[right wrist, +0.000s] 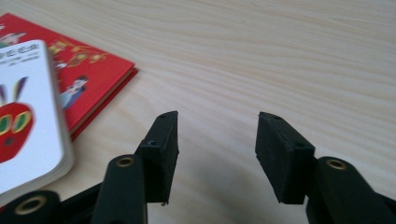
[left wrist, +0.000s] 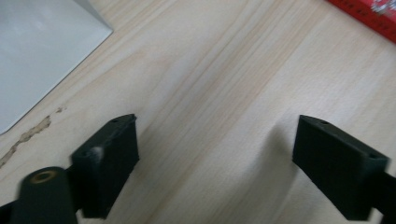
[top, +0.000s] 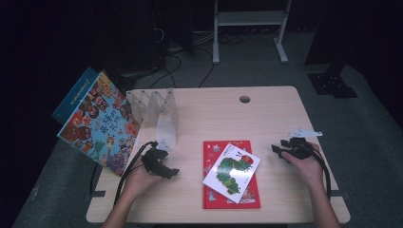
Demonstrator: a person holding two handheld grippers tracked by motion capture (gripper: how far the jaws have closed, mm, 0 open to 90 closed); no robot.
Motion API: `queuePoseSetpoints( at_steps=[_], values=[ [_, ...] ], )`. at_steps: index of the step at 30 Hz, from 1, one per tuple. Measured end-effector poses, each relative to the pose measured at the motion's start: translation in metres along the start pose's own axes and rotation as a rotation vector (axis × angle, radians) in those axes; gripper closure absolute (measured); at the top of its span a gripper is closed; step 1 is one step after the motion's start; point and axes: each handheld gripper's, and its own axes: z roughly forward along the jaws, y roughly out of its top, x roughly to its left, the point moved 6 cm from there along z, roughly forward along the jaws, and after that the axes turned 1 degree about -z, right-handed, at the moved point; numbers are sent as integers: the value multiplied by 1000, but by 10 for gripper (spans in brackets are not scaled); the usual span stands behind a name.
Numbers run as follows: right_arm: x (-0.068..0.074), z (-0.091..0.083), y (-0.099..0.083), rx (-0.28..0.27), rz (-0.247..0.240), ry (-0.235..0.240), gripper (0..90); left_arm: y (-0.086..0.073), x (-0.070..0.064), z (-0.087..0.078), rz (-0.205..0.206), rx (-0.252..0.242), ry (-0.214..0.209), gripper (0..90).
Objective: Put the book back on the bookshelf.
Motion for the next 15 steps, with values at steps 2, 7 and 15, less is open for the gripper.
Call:
queuePoseSetpoints(
  at_steps=[2, 7, 15],
  values=[
    [6, -5, -1, -3, -9, 15, 512, -2, 0, 0, 3, -23, -1, 100],
    [31, -14, -8, 9, -49, 84, 510, -6, 1, 3, 44, -101, -27, 52],
    [70, -25, -23, 22, -103, 195, 568, -10, 3, 5, 40, -167, -26, 15]
  ],
)
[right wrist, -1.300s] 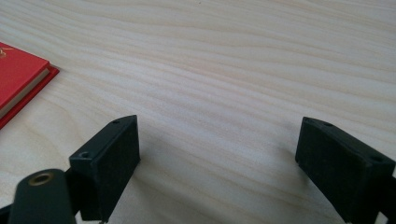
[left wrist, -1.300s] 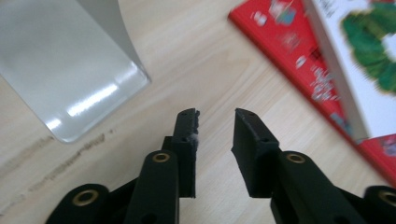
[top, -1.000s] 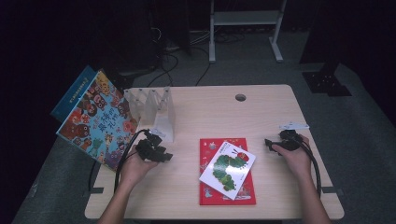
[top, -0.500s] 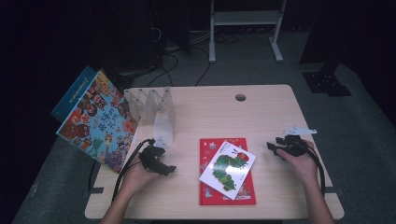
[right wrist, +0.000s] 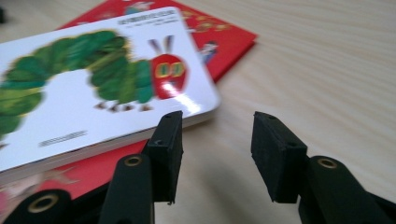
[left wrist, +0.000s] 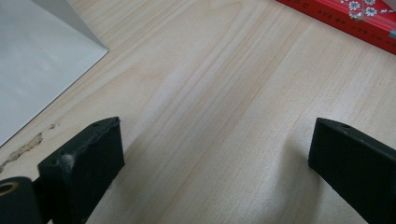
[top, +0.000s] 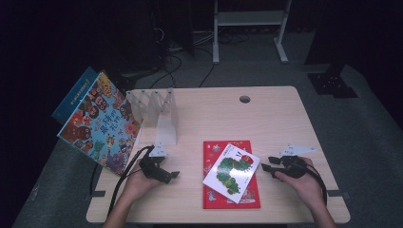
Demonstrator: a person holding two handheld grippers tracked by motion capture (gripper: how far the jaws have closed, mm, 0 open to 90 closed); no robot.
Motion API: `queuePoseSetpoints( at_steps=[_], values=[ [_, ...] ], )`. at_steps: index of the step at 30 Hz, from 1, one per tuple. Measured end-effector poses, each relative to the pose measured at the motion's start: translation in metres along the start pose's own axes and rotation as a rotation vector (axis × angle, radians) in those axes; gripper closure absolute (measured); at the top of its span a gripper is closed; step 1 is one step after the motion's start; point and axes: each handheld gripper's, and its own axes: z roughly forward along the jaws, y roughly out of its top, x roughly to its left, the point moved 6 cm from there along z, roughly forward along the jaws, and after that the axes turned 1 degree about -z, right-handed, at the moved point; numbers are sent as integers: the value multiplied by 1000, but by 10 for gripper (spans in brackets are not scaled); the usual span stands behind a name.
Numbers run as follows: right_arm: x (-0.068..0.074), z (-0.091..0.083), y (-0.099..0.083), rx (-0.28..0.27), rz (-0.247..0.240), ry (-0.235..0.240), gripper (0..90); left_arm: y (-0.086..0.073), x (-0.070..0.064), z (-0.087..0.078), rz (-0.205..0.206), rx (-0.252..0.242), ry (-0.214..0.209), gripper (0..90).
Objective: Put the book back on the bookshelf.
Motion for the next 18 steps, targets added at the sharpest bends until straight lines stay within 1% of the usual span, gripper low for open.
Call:
queuePoseSetpoints(
  at_steps=[1, 3, 7, 10, 14, 18],
  values=[
    [5, 0, -2, 6, -2, 17, 588, 0, 1, 1, -4, -10, 3, 0],
    [11, 0, -4, 11, -16, 36, 645, -1, 1, 1, -5, -24, 2, 0],
    [28, 0, -9, 30, -54, 108, 767, -1, 3, 1, 1, -26, 0, 0],
    [37, 2, -10, 42, -79, 156, 835, -1, 3, 1, 5, -26, -5, 0],
    [48, 3, -10, 53, -88, 216, 887, -1, 3, 1, 5, -27, -5, 0],
    [57, 8, -10, 72, -104, 248, 888, -1, 3, 1, 5, -27, -5, 0]
  ],
)
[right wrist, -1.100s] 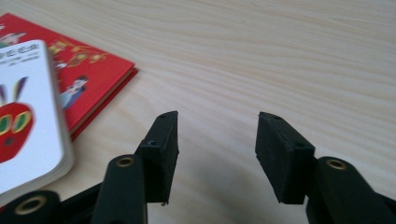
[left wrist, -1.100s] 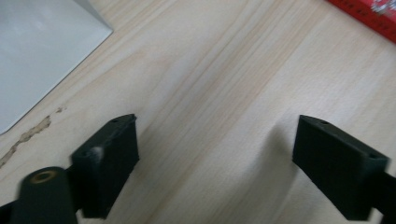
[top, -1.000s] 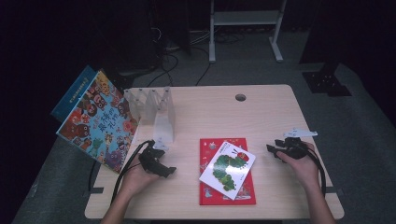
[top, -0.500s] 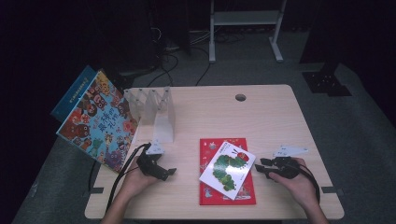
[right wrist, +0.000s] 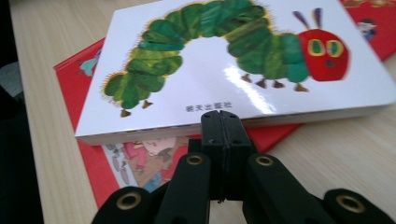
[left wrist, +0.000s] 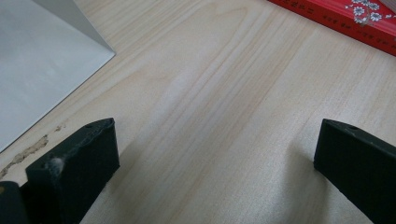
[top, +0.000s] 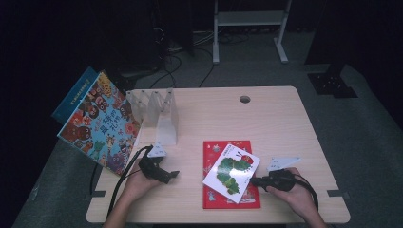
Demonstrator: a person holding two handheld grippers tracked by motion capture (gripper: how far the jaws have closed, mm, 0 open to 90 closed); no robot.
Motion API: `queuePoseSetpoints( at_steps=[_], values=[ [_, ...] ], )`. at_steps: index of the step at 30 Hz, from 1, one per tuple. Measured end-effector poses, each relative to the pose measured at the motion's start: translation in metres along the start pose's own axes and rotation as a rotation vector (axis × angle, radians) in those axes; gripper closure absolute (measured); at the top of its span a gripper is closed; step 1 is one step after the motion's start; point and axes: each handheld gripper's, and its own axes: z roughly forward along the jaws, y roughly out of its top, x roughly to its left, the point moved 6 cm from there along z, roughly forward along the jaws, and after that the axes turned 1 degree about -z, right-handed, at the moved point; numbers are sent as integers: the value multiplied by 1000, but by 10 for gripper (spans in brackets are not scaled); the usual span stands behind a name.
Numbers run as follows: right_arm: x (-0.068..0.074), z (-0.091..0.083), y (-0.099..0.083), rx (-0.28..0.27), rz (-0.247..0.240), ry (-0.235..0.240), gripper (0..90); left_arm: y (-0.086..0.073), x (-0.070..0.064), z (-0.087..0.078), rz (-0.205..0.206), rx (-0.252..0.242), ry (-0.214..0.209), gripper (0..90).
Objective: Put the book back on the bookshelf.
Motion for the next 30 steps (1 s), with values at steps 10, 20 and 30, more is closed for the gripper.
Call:
queuePoseSetpoints(
  at_steps=[10, 20, 30],
  values=[
    [6, 6, 6, -12, 10, 14, 889, 0, 0, 0, 0, 0, 0, 0],
    [21, 20, 18, -1, -15, 26, 883, 0, 0, 0, 0, 0, 0, 0],
    [29, 32, 26, -6, -25, 27, 888, 0, 0, 0, 1, 1, 0, 0]
  ],
)
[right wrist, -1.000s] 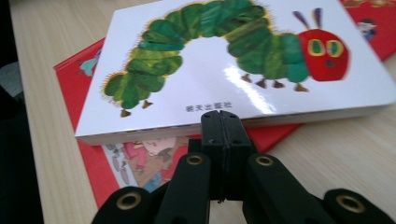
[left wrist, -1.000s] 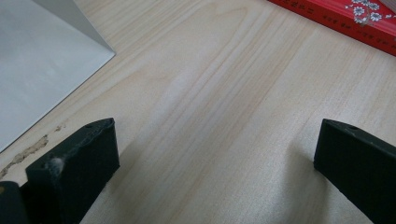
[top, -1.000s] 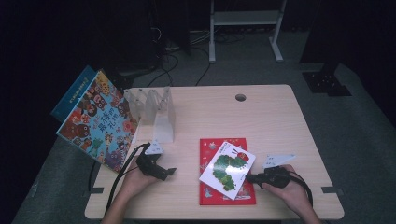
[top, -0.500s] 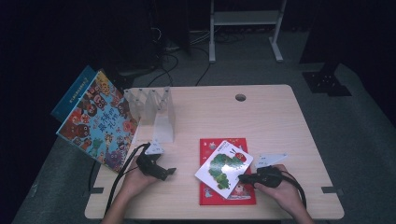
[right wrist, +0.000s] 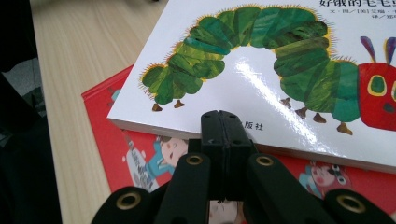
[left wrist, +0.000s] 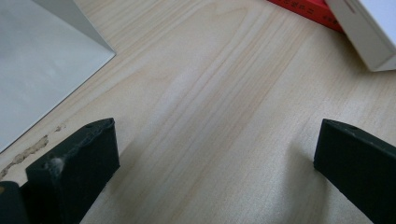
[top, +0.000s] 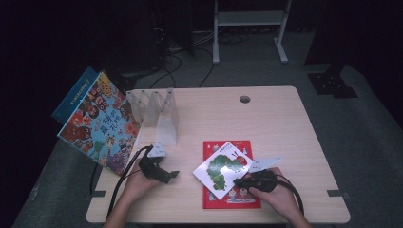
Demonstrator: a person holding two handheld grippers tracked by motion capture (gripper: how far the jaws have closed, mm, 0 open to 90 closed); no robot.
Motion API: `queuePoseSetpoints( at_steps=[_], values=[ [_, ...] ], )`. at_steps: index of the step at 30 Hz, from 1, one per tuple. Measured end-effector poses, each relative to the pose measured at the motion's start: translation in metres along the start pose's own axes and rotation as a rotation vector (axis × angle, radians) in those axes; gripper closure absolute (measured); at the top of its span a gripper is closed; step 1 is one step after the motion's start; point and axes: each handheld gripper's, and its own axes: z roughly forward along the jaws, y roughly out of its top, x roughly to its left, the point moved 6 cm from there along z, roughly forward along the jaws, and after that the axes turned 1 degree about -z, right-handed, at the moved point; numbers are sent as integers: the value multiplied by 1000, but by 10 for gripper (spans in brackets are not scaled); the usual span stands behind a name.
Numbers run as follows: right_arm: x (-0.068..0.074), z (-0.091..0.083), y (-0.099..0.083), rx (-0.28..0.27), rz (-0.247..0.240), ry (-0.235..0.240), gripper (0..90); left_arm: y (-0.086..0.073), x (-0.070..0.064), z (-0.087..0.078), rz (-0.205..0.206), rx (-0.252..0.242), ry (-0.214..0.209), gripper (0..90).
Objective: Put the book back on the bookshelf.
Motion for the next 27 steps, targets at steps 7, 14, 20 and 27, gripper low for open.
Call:
queuePoseSetpoints(
  at_steps=[7, 14, 20, 27],
  values=[
    [-1, 14, 11, -12, -5, -16, 890, 0, 0, 0, 0, 0, 0, 0],
    [-7, 24, 22, -12, -23, -29, 889, 0, 0, 0, 0, 0, 0, 0],
    [-9, 24, 20, -6, -42, -58, 882, 0, 0, 0, 0, 0, 0, 0],
    [-12, 18, 13, 0, -52, -85, 882, 1, 0, 0, -14, -4, -6, 0]
  ],
)
